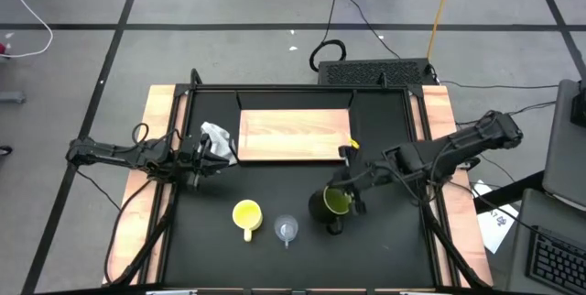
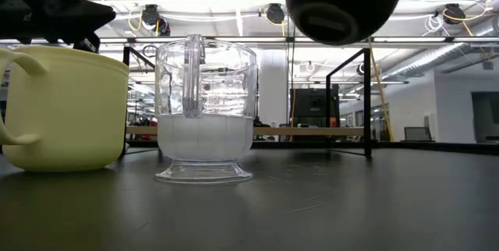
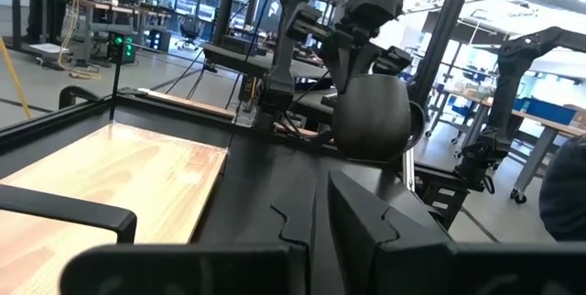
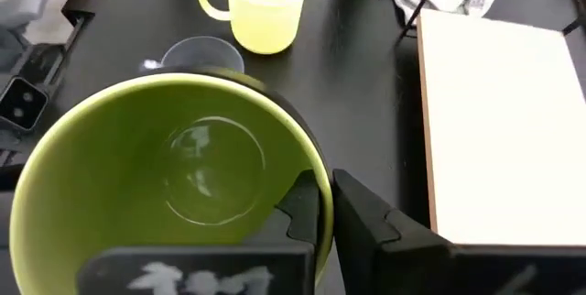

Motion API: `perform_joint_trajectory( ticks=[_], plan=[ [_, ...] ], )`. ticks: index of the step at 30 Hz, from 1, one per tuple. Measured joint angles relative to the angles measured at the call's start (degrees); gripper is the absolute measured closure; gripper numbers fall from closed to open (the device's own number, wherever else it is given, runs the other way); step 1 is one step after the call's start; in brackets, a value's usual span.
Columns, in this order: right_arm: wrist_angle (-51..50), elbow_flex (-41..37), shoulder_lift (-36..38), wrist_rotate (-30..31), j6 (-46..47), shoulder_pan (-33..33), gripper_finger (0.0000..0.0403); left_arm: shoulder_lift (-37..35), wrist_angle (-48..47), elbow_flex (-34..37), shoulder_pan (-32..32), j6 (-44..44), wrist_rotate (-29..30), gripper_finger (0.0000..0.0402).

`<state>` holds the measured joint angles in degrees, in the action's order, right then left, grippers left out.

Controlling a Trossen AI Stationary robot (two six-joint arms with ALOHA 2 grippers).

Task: Stack small to large cups/mugs on shelf
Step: Put the black mug on the shelf

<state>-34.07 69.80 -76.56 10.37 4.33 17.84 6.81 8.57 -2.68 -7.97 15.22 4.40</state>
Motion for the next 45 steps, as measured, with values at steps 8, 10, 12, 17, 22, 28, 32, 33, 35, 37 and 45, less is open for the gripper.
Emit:
perform_joint_trajectory(
  ticks=[8, 10, 12, 17, 22, 28, 32, 33, 35, 37, 45],
  plan=[
    [3.3, 0.0, -0.9, -3.2, -3.7, -6.5, 0.0395, 0.0, -0.2, 0.0, 0.0, -0.3, 0.0, 0.0369],
    [4.3, 0.0, -1.2, -6.1, -4.0, -8.1, 0.0394, 0.0, -0.2, 0.0, 0.0, -0.5, 0.0, 0.0369],
    [4.0, 0.7, -1.5, -7.8, -4.1, -9.4, 0.0394, 0.0, -0.2, 0.0, 0.0, -0.5, 0.0, 0.0369],
    [3.0, 4.6, -3.9, -7.6, -5.6, -11.3, 0.0394, 0.0, -0.1, 0.0, 0.0, -0.8, 0.0, 0.0369],
    [0.2, 12.3, -10.1, -7.9, -8.1, -12.8, 0.0394, 0.0, 0.1, 0.0, 0.0, -1.2, 0.0, 0.0369],
    [-6.2, 24.9, -19.4, -7.5, -10.0, -16.1, 0.0394, 0.0, -0.3, 0.0, 0.0, -1.4, -0.3, 0.0369],
    [-12.1, 33.4, -24.7, -7.8, -11.1, -18.3, 0.0394, 0.0, -0.3, 0.0, 0.0, -1.4, -0.7, 0.0369],
    [-12.7, 35.0, -25.8, -8.1, -11.0, -18.8, 0.0394, 0.0, -0.3, 0.0, 0.0, -1.4, -0.9, 0.0369],
    [-14.2, 38.2, -28.3, -9.7, -11.1, -20.3, 0.0394, 0.0, -0.3, 0.0, 0.0, -1.4, -1.2, 0.0369],
    [-15.2, 40.6, -30.3, -10.6, -11.1, -21.7, 0.0394, 0.0, -0.3, 0.0, 0.0, -1.4, -1.4, 0.0369],
    [-17.7, 46.0, -37.4, -10.6, -13.8, -26.6, 0.0394, 0.0, -0.4, 0.0, 0.0, -1.4, -1.5, 0.0369]
  ],
)
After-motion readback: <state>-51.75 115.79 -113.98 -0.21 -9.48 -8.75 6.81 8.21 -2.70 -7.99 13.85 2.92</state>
